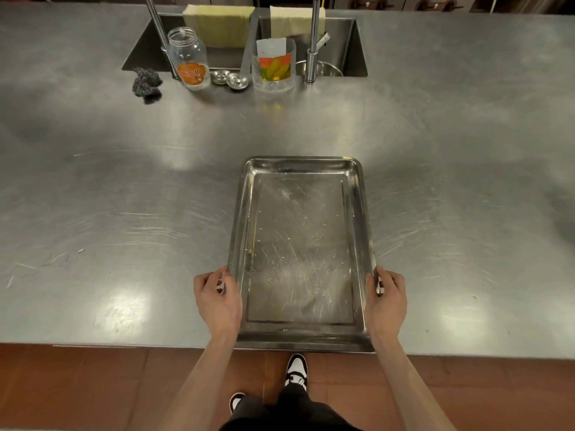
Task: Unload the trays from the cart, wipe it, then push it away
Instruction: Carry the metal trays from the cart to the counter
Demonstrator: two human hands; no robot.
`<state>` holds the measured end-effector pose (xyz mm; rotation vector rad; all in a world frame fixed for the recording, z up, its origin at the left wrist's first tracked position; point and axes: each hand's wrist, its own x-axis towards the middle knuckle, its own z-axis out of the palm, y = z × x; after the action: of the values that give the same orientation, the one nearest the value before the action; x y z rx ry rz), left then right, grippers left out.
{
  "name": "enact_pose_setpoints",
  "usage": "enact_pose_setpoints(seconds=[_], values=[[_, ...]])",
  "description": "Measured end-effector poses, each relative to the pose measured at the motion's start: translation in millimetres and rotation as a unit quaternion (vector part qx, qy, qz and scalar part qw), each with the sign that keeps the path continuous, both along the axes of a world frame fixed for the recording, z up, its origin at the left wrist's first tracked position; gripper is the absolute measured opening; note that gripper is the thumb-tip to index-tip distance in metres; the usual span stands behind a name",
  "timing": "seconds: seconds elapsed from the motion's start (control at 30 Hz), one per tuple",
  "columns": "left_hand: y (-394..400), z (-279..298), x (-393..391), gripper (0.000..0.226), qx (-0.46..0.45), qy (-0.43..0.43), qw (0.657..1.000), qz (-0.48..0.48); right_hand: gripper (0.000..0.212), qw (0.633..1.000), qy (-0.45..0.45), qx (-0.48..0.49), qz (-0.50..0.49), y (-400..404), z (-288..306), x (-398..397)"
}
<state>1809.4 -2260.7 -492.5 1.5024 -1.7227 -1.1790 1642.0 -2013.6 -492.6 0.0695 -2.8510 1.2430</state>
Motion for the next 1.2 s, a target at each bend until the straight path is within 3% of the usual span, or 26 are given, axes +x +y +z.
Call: enact_pose_setpoints(seconds=[0.17, 0.27, 0.47, 0.67, 0.9, 1.07, 1.2], values=[[-2.6, 11.9, 2.1, 0.022, 0.072, 0.054, 0.996, -0.008, 0.027, 1.0, -0.017, 0.005, 0.011, -1.5, 0.7, -0.6], [-4.5, 19.2, 3.5, 0.031, 0.094, 0.048, 0.994, -0.036, 0.027, 0.999, -0.042, 0.012, 0.016, 1.1, 2.5, -2.5], [-21.9, 48.8, 8.2, 0.04, 0.092, 0.089, 0.988, -0.088, 0.055, 0.998, -0.031, -0.013, 0.059, 0.3, 27.5, -3.5], [-53.7, 102.7, 22.8, 0.04, 0.033, 0.173, 0.979, -0.1, 0.055, 0.987, -0.005, -0.146, 0.07, -38.6, 93.6, 7.1], [-89.4, 174.7, 48.6, 0.043, -0.045, 0.261, 0.961, -0.084, 0.053, 0.94, 0.073, -0.302, 0.141, -104.2, 167.1, 25.0], [-120.0, 215.5, 73.2, 0.052, -0.125, 0.284, 0.946, -0.095, 0.053, 0.897, 0.139, -0.341, 0.245, -157.8, 211.7, 43.5], [-142.0, 234.4, 95.2, 0.053, -0.156, 0.3, 0.938, -0.073, 0.058, 0.867, 0.132, -0.368, 0.31, -199.6, 238.0, 66.8]])
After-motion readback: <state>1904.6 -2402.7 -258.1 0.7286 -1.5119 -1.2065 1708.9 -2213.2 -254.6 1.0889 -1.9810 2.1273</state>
